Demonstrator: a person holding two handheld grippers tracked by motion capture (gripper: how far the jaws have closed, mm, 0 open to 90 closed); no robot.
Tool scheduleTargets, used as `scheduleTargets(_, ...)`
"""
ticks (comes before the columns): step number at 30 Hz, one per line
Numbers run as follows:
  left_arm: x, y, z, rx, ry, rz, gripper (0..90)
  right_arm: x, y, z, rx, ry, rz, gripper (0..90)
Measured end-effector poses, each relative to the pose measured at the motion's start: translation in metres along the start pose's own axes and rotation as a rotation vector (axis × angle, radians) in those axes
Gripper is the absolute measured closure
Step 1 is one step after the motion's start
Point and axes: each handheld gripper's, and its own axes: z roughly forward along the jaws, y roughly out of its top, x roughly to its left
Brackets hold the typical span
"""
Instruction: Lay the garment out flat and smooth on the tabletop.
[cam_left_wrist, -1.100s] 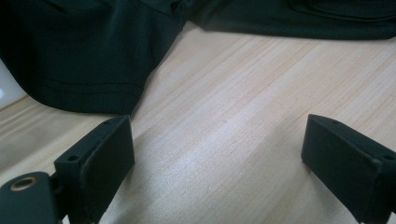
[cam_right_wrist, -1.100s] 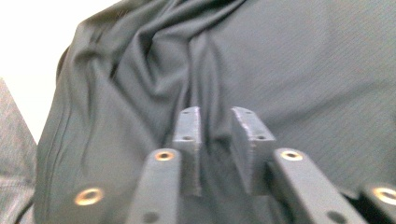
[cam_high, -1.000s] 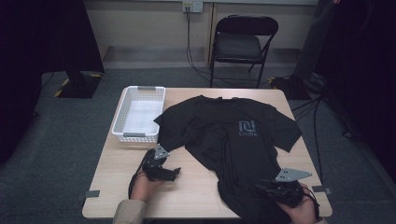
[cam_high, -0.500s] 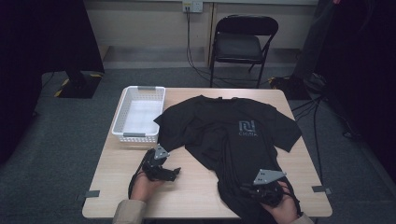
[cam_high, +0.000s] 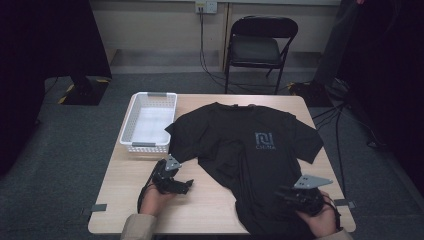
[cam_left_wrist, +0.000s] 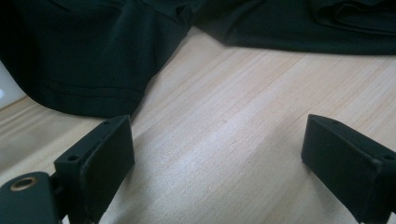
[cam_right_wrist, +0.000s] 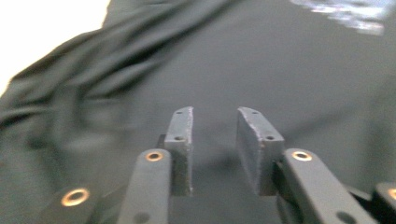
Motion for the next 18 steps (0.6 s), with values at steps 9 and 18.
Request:
scheduleTargets(9, 0.000, 0.000, 0.000, 0.000, 0.000, 0.000, 8.8, -0.056, -0.013, 0.000, 0.041, -0.187, 0.089, 70.9)
scheduleTargets(18, 0.000, 0.000, 0.000, 0.000, 0.000, 0.000, 8.9, -0.049, -0.026, -0.009, 0.057, -0.190, 0.070, 73.2)
